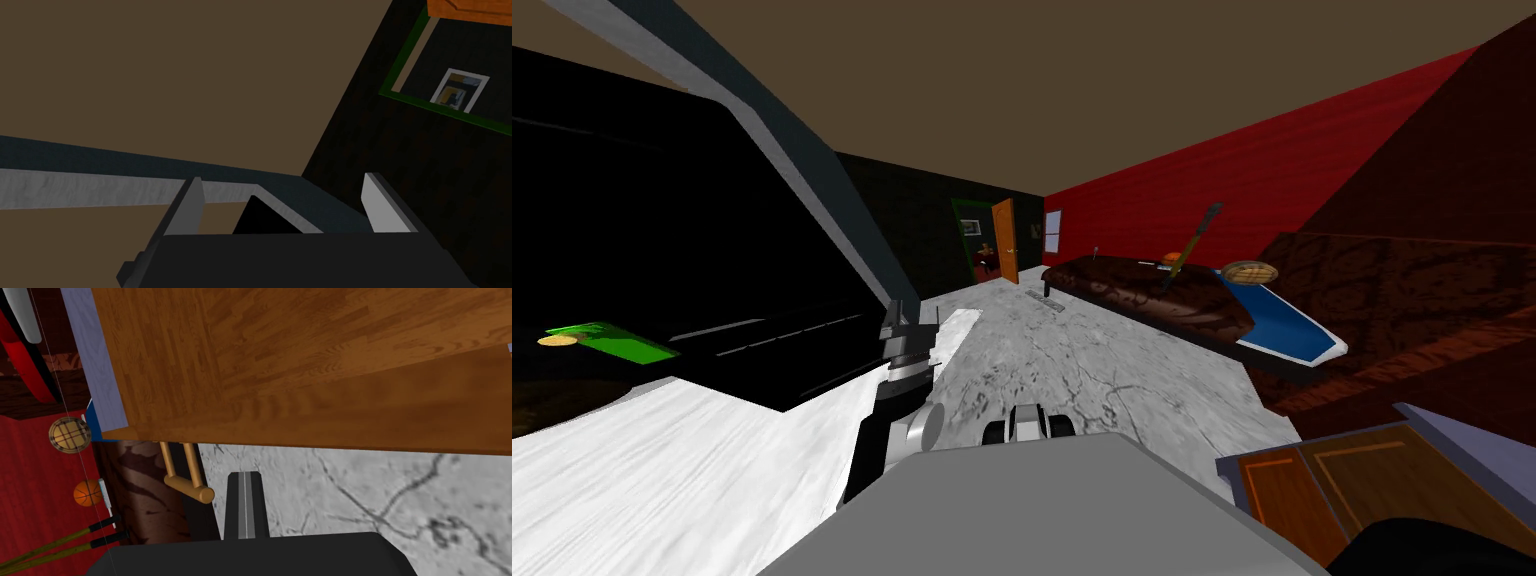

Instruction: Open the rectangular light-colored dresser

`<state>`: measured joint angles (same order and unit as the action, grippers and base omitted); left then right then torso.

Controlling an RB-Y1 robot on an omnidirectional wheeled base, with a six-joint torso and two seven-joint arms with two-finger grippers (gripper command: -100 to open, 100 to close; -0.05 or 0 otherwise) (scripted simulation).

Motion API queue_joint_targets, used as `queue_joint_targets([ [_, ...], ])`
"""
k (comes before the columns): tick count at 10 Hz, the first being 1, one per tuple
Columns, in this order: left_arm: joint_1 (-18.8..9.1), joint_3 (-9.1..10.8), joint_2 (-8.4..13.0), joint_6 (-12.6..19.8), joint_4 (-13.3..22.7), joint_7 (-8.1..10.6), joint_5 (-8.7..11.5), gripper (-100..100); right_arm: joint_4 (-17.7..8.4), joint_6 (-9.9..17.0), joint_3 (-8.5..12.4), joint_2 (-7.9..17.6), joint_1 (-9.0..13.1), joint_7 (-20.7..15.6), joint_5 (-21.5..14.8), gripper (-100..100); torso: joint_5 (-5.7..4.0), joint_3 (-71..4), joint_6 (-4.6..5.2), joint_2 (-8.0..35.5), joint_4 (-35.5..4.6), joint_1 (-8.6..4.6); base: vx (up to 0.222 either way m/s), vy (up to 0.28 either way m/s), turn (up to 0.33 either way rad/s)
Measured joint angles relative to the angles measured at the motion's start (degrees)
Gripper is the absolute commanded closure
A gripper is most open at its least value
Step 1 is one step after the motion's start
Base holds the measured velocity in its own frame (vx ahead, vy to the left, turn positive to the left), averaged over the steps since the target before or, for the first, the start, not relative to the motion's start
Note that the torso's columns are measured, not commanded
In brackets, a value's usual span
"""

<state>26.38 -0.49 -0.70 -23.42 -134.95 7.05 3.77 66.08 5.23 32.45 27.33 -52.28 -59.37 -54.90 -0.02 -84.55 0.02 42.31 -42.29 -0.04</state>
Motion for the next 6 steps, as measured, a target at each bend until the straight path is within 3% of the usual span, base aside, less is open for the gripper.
queue_joint_targets([
  [2,-0.01,-0.01,0.0,0.0,0.0,0.0,0.0,0,3.16,-0.56,-0.77,0.31,-0.62,-0.9,-0.74,100,0.03,0.01,-0.05,0.04,0.0,0.1,0.124,-0.01,-0.323],
  [3,-0.01,0.0,0.0,0.0,0.0,0.0,0.0,0,4.13,-1.23,-0.59,0.23,-0.32,-1.41,-1.69,100,0.02,0.06,0.01,0.1,-0.03,0.06,0.052,0.001,-0.087],
  [4,-0.03,-0.02,0.0,0.01,0.01,0.0,0.0,0,4.24,-1.4,-0.57,0.21,-0.31,-1.55,-1.81,-100,0.02,0.13,-0.1,0.22,-0.06,0.06,0.059,-0.033,0.033],
  [6,-0.03,-0.01,0.0,0.01,0.01,0.0,0.0,0,4.22,-3.06,-1.05,0.38,-2.17,-1.84,-1.92,-100,-0.04,-0.02,-0.03,-0.04,0.01,-0.15,0.087,-0.093,0.011],
])
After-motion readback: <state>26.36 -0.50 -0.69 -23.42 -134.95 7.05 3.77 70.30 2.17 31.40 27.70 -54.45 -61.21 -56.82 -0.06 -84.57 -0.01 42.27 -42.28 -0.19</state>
